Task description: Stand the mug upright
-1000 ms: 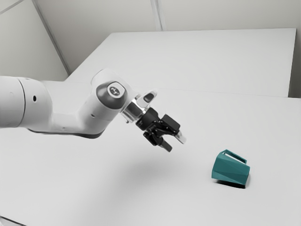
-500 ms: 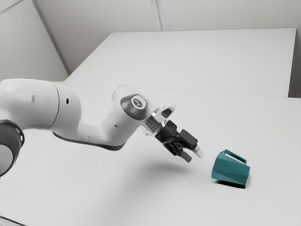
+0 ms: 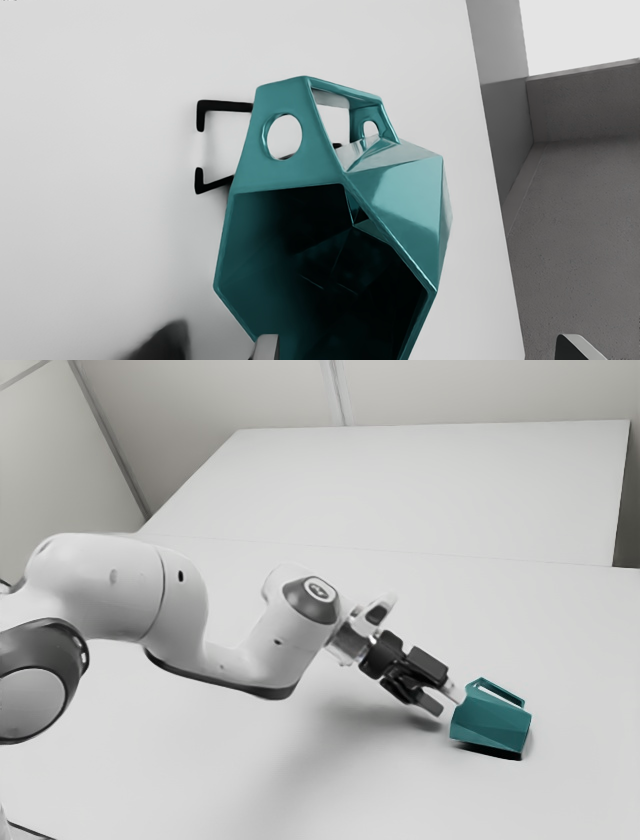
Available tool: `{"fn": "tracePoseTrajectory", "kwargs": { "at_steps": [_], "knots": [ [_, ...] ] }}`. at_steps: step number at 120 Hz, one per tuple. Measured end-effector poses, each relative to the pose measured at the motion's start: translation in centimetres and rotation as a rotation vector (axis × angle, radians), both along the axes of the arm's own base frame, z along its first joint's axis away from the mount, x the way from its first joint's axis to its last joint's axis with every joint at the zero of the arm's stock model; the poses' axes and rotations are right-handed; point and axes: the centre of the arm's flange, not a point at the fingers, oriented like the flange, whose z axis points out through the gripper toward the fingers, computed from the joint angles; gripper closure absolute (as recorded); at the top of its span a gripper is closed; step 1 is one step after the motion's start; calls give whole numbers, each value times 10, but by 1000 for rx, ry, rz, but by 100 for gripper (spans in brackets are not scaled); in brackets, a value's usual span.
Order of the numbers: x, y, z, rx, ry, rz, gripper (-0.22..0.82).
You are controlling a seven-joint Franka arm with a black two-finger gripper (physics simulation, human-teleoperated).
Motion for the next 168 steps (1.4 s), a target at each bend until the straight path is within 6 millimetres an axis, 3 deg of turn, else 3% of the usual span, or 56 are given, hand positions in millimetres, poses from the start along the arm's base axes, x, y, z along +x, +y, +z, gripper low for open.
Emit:
{"fn": "tracePoseTrajectory", "kwargs": {
  "at_steps": [51, 100, 168],
  "knots": [
    [2, -24, -14, -54, -26, -25, 0],
    [5, -32, -23, -86, -47, -28, 2],
    [4, -35, -27, -108, -70, -35, 45]
  ]
}}
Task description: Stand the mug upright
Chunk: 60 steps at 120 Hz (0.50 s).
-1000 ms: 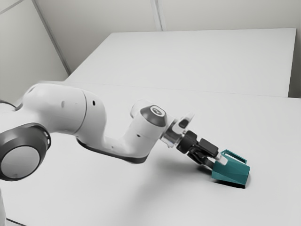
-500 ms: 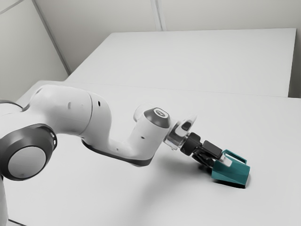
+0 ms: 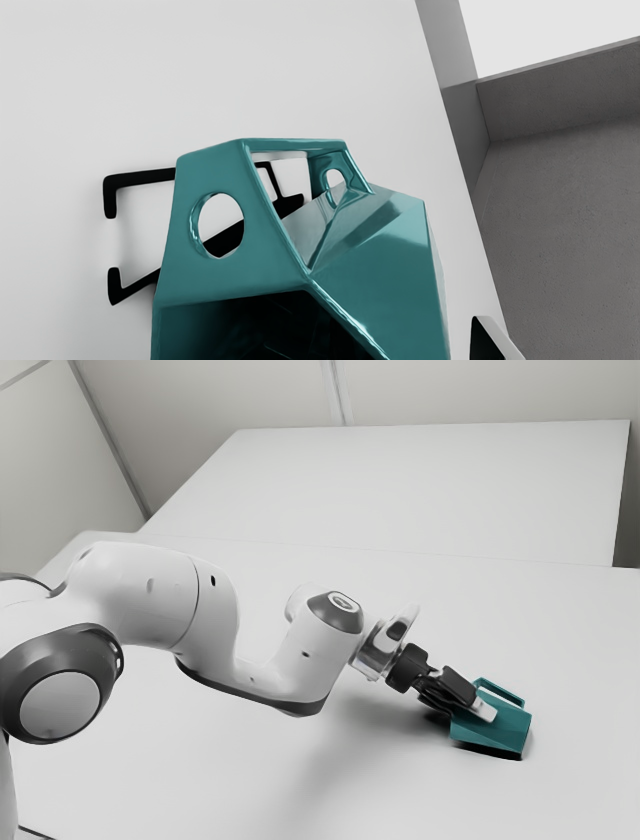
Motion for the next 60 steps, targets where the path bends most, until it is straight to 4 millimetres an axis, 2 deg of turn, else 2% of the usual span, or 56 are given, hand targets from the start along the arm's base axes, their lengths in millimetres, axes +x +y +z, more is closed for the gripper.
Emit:
{"fn": "tracePoseTrajectory", "kwargs": {
  "at_steps": [39, 60],
  "knots": [
    [0, 0, -1, -2, -10, -4, 67],
    [0, 0, 1, 2, -19, -5, 73]
  ]
}}
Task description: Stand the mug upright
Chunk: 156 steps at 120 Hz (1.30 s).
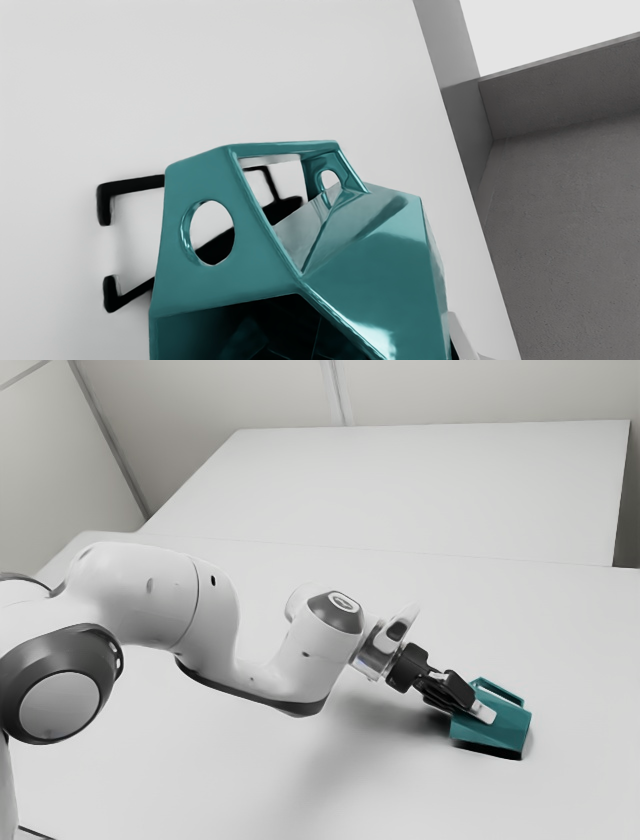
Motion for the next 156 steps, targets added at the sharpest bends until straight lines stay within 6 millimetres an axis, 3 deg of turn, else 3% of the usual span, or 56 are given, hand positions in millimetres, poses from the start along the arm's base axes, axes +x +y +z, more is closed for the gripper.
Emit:
{"fn": "tracePoseTrajectory", "kwargs": {
  "at_steps": [13, 24, 50, 64, 94, 128, 141, 156],
  "knots": [
    [1, 0, 6, -4, -13, -1, 75],
    [2, -2, 24, -19, -43, -5, 77],
    [-1, 9, 96, -15, -180, -23, 78],
    [-5, 36, 127, 89, -272, -66, 78],
    [-24, 124, 181, 423, -428, -125, 78],
    [-34, 198, 202, 765, -449, -144, 79],
    [-32, 227, 200, 864, -404, -128, 79],
    [-33, 243, 194, 968, -349, -133, 79]
  ]
}}
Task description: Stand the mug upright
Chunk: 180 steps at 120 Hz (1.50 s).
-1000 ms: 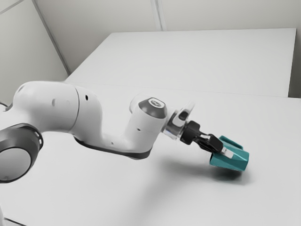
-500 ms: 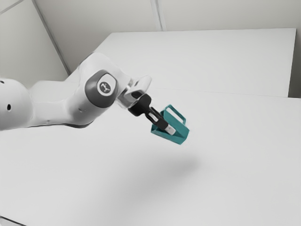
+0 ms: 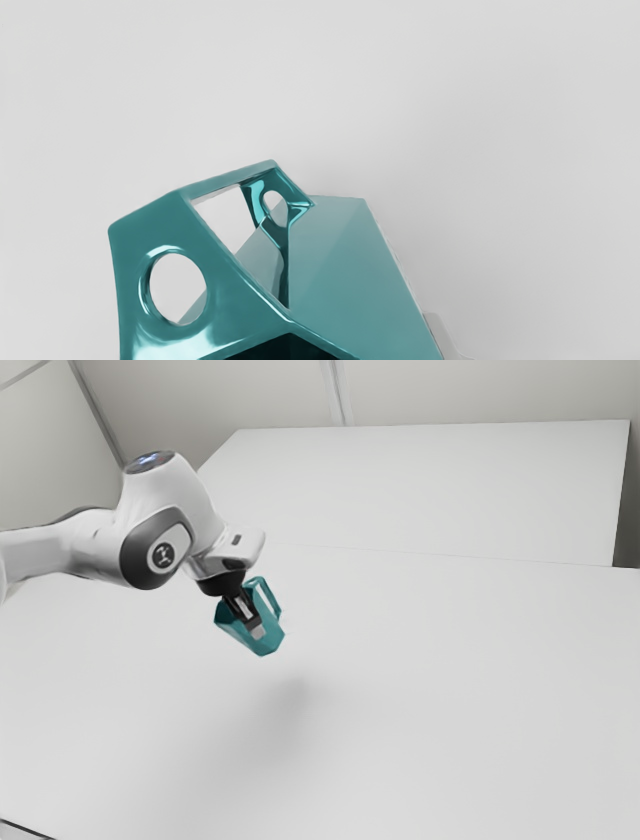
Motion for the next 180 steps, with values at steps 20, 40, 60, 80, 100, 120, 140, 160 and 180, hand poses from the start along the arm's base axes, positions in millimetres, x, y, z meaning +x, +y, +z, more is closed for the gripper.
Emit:
{"fn": "tracePoseTrajectory", "kwargs": {
  "at_steps": [20, 40, 60, 80, 100, 120, 140, 160, 180],
  "knots": [
    [2, 10, -20, 107, 60, 52, 79],
    [4, 14, -39, 174, 101, 100, 79],
    [8, 15, -56, 220, 130, 141, 79],
    [13, 18, -65, 235, 139, 184, 79],
    [19, 19, -78, 243, 147, 218, 79],
    [23, 19, -89, 249, 153, 242, 78],
    [25, 18, -96, 246, 149, 261, 78],
    [27, 16, -100, 242, 148, 275, 78],
    [27, 16, -107, 242, 155, 287, 78]
  ]
}}
